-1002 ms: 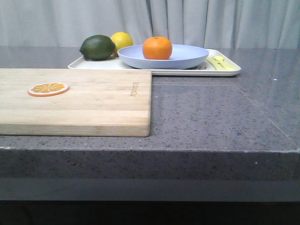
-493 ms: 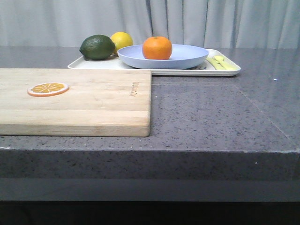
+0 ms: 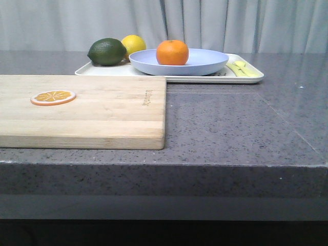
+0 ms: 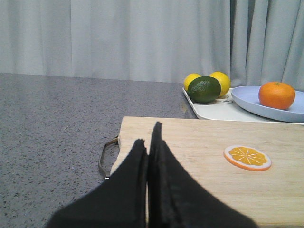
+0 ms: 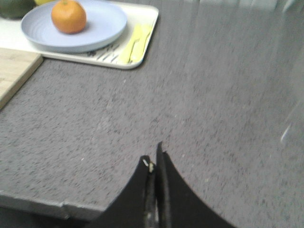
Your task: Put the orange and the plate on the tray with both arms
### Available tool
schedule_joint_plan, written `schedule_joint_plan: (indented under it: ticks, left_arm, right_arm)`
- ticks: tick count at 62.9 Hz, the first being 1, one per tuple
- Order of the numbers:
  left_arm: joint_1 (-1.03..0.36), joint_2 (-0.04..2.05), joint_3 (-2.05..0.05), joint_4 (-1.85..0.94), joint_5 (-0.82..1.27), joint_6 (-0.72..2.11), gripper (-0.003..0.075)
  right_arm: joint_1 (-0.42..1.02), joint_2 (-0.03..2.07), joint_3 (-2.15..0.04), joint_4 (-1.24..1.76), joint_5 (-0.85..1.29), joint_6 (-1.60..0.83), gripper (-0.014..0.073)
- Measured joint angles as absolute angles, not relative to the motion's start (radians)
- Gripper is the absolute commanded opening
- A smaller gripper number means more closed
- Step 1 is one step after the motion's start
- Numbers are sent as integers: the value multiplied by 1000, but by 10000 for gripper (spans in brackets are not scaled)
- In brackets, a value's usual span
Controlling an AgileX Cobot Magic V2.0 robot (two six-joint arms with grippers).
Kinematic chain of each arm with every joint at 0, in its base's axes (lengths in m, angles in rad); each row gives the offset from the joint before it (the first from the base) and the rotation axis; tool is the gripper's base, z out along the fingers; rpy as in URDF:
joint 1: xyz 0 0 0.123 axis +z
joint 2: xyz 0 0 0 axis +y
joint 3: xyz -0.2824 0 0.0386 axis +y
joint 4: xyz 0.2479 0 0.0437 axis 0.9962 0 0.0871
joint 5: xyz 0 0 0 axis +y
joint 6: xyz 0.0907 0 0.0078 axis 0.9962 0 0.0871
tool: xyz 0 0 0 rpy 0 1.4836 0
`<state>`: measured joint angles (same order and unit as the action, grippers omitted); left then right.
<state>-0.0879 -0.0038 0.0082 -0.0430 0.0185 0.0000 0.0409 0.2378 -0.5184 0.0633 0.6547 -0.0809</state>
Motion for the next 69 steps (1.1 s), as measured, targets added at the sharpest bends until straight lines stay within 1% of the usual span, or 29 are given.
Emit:
schedule_joint_plan:
  ticks: [9,15,27,38,69]
  left_arm:
    - [-88,-4,8,-43,19,0,-20]
    - [-88,-4,8,-43,19,0,-20]
    - [-88,-4,8,-43,19,0,-20]
    - [-88,-4,8,-43,19,0,-20]
    - [-88,-4,8,-43,19,0,-20]
  right_arm:
    - [41,98,-299,61,435,-95,-67]
    - [41,25,-170,61,325,-99,-67]
    - [41,-10,-4,61,146,-101,-67]
    - [41,-10,26,61,80,-101,-67]
    - [41,-10,26,68,74,-101,-67]
